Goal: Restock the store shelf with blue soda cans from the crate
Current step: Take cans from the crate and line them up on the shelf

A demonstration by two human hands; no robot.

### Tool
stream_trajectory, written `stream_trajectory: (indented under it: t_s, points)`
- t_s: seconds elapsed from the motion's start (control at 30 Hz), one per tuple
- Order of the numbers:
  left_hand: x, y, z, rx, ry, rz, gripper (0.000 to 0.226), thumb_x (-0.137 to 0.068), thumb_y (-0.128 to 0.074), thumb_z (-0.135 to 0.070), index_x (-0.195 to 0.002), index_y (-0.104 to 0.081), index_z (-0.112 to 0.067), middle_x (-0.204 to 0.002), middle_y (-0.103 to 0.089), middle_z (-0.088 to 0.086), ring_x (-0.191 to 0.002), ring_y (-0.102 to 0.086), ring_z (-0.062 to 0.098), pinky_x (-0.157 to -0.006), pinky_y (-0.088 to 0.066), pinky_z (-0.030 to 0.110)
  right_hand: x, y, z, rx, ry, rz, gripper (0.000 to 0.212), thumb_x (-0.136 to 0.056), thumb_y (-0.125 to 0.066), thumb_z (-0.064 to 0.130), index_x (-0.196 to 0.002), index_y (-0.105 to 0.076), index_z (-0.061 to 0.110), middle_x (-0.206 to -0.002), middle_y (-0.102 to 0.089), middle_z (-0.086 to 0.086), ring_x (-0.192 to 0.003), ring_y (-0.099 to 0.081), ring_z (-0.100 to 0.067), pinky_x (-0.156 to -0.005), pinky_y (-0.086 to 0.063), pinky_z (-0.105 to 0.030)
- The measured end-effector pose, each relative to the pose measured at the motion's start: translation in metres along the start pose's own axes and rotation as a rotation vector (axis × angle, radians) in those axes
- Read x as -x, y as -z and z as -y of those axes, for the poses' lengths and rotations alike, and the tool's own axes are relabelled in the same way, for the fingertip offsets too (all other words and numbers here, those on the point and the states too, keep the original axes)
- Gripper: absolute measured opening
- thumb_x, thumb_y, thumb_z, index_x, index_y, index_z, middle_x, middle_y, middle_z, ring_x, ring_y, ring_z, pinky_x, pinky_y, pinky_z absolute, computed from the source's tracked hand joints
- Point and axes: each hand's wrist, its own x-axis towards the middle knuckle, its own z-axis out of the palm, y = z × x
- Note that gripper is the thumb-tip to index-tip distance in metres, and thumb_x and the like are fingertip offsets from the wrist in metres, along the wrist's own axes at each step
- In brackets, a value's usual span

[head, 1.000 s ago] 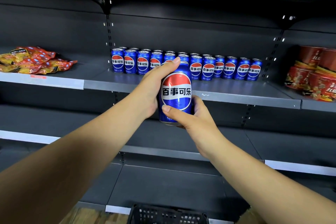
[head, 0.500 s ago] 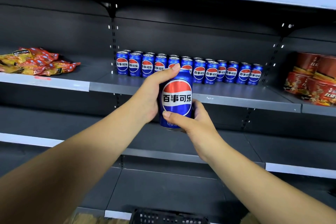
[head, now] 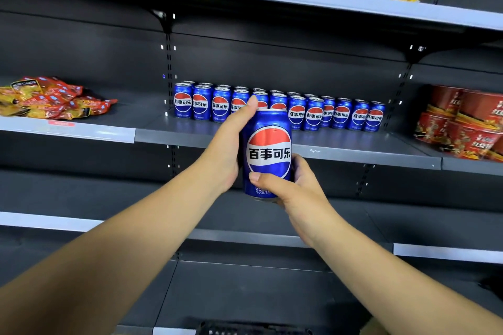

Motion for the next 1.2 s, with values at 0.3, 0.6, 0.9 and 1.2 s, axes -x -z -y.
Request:
stream_trajectory:
  t_s: [0.3, 0.6, 0.9, 1.2]
  points:
    - [-0.026, 0.014, 0.036, -0.179, 0.044, -0.192, 0.032, -0.091, -0.052, -0.037, -0.108, -0.065, -0.013, -0.106, -0.070, 0.006, -0.102, -0.064, 0.024, -0.096, -0.048, 0.043, -0.023, 0.021, -0.003, -0.037, -0.007, -0.043, 0.055, -0.065, -0.082, 0.010, -0.111, -0.052, 0.016, -0.104, -0.069, -0.004, -0.096, -0.067, -0.020, -0.089, -0.054, -0.038]
    - [-0.082, -0.024, 0.087, -0.247, 0.032, -0.186, 0.021, -0.094, -0.046, -0.015, -0.085, -0.065, -0.015, -0.083, -0.070, 0.005, -0.073, -0.065, 0.021, -0.066, -0.053, 0.031, -0.074, 0.093, -0.012, -0.071, 0.009, -0.092, 0.046, -0.072, -0.075, 0.003, -0.110, -0.051, 0.014, -0.103, -0.069, -0.005, -0.090, -0.066, -0.016, -0.079, -0.053, -0.027]
    - [-0.174, -0.086, 0.126, -0.222, -0.002, -0.260, 0.023, -0.091, -0.050, -0.005, -0.073, -0.061, -0.015, -0.063, -0.067, 0.000, -0.063, -0.061, 0.019, -0.060, -0.049, 0.028, -0.156, 0.191, -0.008, -0.009, 0.028, -0.087, 0.050, -0.071, -0.076, 0.005, -0.112, -0.048, 0.016, -0.101, -0.067, 0.000, -0.088, -0.065, -0.011, -0.072, -0.052, -0.020]
    - [-0.248, -0.139, 0.166, -0.207, 0.051, -0.329, 0.013, -0.091, -0.053, -0.007, -0.084, -0.062, -0.011, -0.086, -0.068, 0.010, -0.070, -0.064, 0.021, -0.059, -0.052, 0.029, -0.228, 0.275, -0.009, 0.067, 0.047, -0.070, 0.058, -0.069, -0.079, 0.006, -0.118, -0.047, 0.011, -0.102, -0.066, 0.001, -0.085, -0.063, -0.007, -0.071, -0.051, -0.015]
